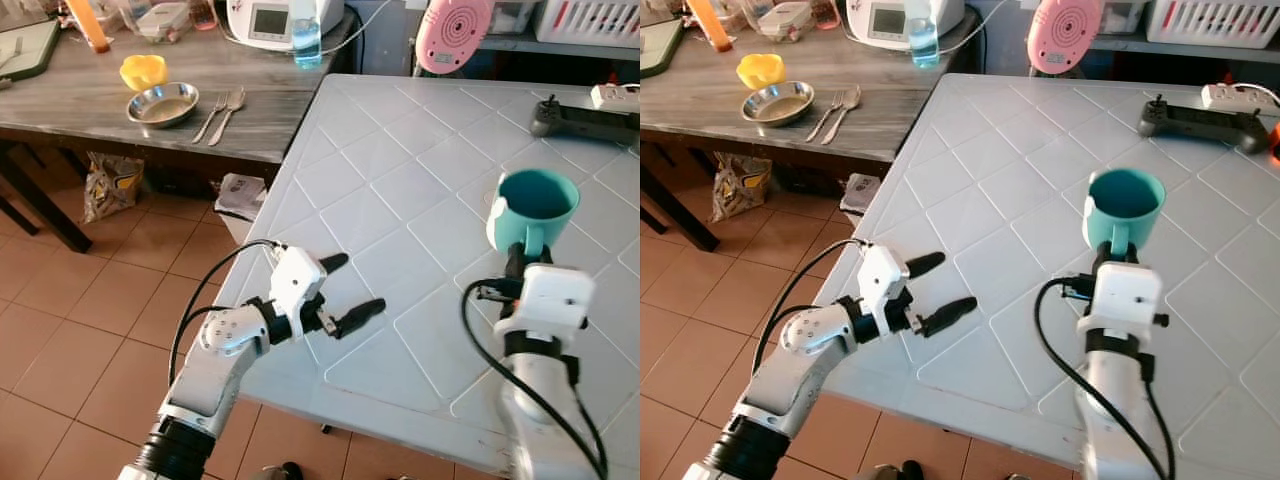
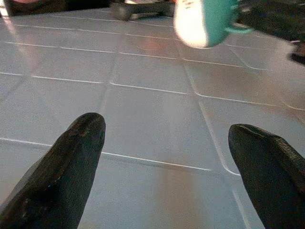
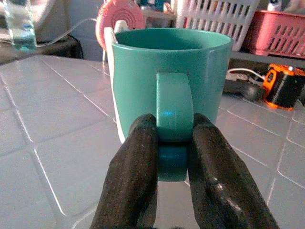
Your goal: Setting the table
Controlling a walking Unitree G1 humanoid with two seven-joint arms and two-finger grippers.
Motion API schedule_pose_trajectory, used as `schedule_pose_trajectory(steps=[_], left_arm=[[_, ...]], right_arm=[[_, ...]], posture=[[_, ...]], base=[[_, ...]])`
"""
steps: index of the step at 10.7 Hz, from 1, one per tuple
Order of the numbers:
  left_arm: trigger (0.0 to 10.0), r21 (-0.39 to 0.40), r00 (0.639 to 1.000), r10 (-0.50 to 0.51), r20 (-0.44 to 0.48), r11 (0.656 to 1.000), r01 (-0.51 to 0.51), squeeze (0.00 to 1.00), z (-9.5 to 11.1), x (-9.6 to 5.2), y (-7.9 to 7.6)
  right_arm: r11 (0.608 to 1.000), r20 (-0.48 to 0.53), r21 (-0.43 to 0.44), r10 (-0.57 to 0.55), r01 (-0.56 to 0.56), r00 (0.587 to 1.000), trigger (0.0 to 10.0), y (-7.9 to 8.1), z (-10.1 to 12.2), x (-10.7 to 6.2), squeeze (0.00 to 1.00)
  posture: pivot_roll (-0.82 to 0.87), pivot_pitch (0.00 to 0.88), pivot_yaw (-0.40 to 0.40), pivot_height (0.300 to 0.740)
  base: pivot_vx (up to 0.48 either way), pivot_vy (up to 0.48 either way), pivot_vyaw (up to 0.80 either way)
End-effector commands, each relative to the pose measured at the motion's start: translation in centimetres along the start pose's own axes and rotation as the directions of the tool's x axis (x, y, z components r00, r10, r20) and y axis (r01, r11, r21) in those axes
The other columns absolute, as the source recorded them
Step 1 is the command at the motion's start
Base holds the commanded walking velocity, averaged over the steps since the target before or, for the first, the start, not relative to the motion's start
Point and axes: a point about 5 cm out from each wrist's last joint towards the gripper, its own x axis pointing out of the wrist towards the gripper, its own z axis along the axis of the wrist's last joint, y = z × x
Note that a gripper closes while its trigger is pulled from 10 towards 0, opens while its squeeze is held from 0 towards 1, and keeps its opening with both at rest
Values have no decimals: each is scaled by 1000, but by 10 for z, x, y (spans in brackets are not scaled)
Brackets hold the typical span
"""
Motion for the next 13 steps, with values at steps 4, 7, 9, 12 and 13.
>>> schedule_pose_trajectory(steps=[4, 7, 9, 12, 13], left_arm=[[10000, 32, 945, 323, 49, 945, -325, 0, 10, 2, 32], [10000, 21, 863, 494, 101, 867, -499, 0, 20, -5, 56], [10000, 6, 821, 562, 100, 825, -565, 0, 22, -5, 67], [10000, -37, 779, 622, 74, 783, -621, 0, 21, -5, 75], [10000, -61, 776, 629, 51, 778, -626, 0, 18, -5, 76]], right_arm=[[998, 57, -42, 47, -44, 997, 10000, -10, 18, -9, 0], [996, 61, -85, -11, 17, 998, 10000, -17, 23, -13, 0], [993, 52, -106, -40, 46, 998, 10000, -21, 22, -15, 0], [988, 53, -122, -86, 92, 995, 10000, -29, 23, -11, 0], [987, 48, -121, -99, 104, 994, 10000, -31, 23, -11, 0]], posture=[[29, 117, 40, 740], [28, 104, 33, 740], [34, 95, 26, 740], [35, 80, 23, 740], [34, 80, 24, 740]], base=[[0, 0, 0], [0, 0, 0], [0, 0, 0], [0, 0, 0], [0, 0, 0]])
